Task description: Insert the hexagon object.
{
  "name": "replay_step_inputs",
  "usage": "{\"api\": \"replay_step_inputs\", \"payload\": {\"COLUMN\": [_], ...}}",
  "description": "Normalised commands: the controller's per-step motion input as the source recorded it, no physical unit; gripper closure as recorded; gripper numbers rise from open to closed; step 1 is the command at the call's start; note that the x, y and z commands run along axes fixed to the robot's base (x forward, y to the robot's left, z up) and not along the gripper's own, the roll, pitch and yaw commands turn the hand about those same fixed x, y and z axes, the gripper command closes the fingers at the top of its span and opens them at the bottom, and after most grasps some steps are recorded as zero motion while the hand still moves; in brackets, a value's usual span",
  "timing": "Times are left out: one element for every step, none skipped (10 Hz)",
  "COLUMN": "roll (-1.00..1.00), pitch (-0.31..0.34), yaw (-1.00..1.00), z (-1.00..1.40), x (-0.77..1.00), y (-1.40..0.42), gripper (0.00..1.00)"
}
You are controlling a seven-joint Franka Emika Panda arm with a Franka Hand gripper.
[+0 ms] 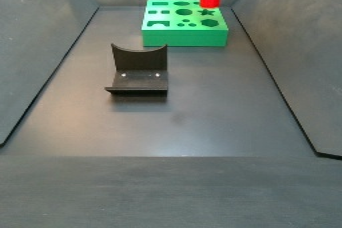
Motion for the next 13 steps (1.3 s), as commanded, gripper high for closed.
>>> {"api": "replay_step_inputs", "payload": {"roll": [-0.36, -0.34, -0.27, -0.26, -0.16, -0.09, -0.06, -0.09, -0.17, -0.22, -0.22, -0.24, -0.25], "pitch": [-0.014, -0.056, -0.026, -0.053, -0.026, 0.000, 0.000, 0.000, -0.003, -0.034, 0.000, 0.000, 0.000], "yaw": [-0.15, -0.16, -0.19, -0.17, -0.16, -0.16, -0.17, -0.20, -0.23, -0.28, -0.38, -0.45, -0.40], "z": [-0.43, -0.37, -0.28, -0.28, -0.18, -0.18, -0.21, -0.21, -0.27, -0.32, -0.35, -0.45, -0.55], "x": [-0.06, -0.07, 0.00, 0.00, -0.01, -0.01, -0.10, -0.15, -0.02, 0.00, 0.13, 0.15, 0.03], "y": [0.04, 0.03, 0.00, 0.01, 0.00, 0.03, 0.08, 0.00, 0.00, 0.00, 0.00, 0.00, 0.00], "gripper": [1.00, 1.00, 1.00, 1.00, 1.00, 1.00, 1.00, 1.00, 1.00, 1.00, 1.00, 1.00, 1.00]}}
